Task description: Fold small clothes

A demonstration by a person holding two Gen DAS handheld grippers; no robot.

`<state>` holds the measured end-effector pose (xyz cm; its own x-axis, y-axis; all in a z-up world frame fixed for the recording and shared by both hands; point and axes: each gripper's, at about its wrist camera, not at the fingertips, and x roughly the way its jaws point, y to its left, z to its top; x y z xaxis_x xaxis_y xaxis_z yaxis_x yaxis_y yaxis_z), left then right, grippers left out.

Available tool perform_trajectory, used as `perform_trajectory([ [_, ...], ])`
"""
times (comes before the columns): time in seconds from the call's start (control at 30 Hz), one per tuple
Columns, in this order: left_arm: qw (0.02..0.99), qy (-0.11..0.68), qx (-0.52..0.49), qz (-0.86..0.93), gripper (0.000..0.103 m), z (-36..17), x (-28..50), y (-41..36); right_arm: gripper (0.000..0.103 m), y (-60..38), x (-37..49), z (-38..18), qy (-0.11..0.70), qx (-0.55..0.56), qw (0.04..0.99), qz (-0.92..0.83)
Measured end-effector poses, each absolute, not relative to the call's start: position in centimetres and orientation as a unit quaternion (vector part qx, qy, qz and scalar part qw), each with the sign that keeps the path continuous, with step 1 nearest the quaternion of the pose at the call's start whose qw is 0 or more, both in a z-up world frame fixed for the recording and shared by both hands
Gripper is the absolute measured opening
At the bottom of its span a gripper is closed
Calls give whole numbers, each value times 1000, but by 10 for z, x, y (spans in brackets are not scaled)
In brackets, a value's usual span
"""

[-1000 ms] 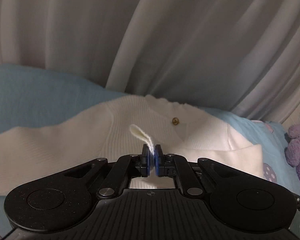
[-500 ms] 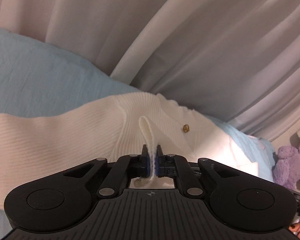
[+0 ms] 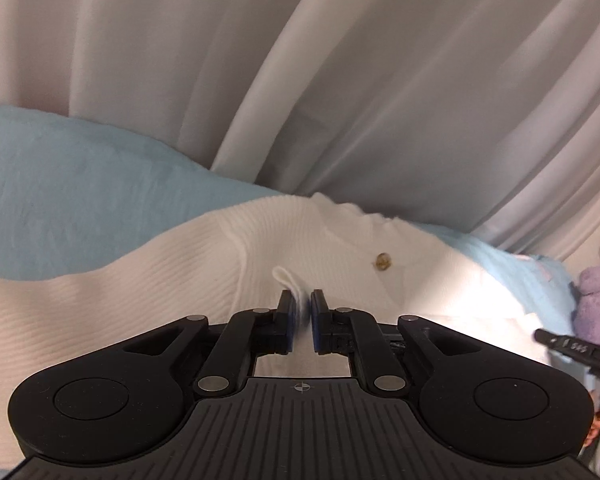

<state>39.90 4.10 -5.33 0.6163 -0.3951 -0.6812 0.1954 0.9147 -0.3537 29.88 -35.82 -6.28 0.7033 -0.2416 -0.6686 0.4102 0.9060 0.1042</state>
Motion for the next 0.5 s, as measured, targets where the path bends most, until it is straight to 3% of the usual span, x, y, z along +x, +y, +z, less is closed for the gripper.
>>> perform_trajectory([
  [0.17,900,393,-133,-131,27,-44,387,67,18,-353,273,-40,294,135,930,-174],
  [0.3,908,366,-140,-150,28,-33,372,63,18,-313,284,-49,326,129,931,-98],
  [0.5,887,407,-97,-198,28,-58,373,19,23,-273,291,-70,348,14,932,-105],
])
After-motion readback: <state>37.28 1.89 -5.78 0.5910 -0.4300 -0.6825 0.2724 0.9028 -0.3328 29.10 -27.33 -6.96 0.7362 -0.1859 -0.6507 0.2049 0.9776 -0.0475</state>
